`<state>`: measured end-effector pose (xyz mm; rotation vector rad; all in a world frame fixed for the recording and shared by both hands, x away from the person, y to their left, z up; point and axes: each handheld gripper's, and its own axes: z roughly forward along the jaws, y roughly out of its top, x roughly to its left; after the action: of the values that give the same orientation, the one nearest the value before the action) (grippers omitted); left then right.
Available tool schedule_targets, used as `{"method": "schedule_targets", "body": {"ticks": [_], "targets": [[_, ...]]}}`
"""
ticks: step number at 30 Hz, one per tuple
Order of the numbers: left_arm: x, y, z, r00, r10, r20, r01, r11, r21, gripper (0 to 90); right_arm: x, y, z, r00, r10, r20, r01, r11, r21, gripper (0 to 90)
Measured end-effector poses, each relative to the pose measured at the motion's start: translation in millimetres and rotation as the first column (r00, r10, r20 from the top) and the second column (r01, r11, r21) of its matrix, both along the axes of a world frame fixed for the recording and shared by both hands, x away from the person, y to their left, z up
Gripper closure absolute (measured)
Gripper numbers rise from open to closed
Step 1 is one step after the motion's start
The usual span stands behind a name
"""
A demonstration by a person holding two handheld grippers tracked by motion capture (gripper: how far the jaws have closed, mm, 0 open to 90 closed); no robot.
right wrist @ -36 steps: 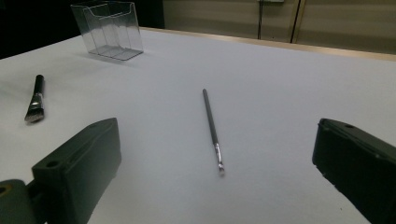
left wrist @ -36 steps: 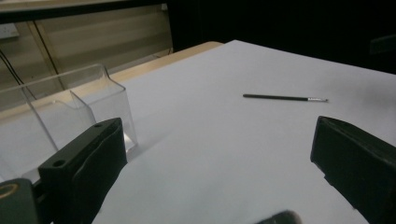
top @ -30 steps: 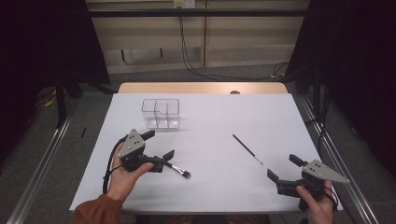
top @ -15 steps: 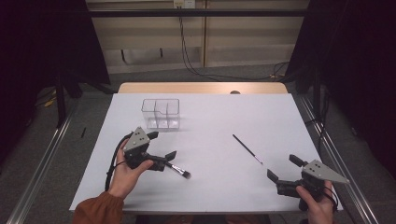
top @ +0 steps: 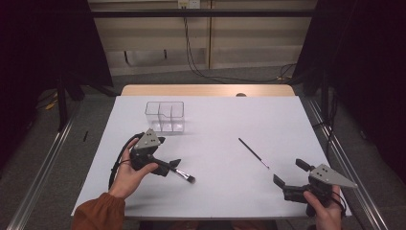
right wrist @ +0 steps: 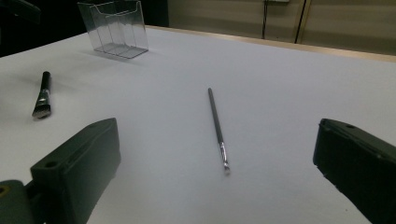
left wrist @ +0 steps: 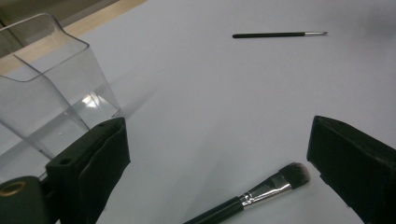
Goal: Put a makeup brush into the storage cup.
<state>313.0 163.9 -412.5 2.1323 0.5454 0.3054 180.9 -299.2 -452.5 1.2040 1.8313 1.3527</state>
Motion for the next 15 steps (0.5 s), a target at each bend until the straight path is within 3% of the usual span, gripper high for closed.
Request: {"method": "schedule_targets", "body": {"ticks": [2,6,8,15], "targets": [[1.4,-2.2,1.0,0.9995,-0.021,-0.022,0.022,0.9996,0.02,4.7,-0.1,0.0,0.1,1.0,-0.001,0.0,0.001,1.0,0.001,0.4],[4.9,-8.3,4.0,0.9949,-0.063,-0.078,0.071,0.9924,0.101,3.5,-0.3,0.1,0.2,1.0,-0.001,0.001,0.001,1.0,-0.001,0.3],[6.4,-9.7,3.6,0.9919,-0.075,-0.102,0.086,0.9904,0.108,3.5,-0.1,0.1,0.1,1.0,0.001,0.0,-0.001,1.0,-0.003,0.3],[10.8,-16.8,-2.9,0.9807,-0.131,-0.145,0.162,0.9593,0.231,4.7,0.0,0.6,0.0,1.0,0.006,-0.001,-0.006,1.0,-0.005,0.2]]}}
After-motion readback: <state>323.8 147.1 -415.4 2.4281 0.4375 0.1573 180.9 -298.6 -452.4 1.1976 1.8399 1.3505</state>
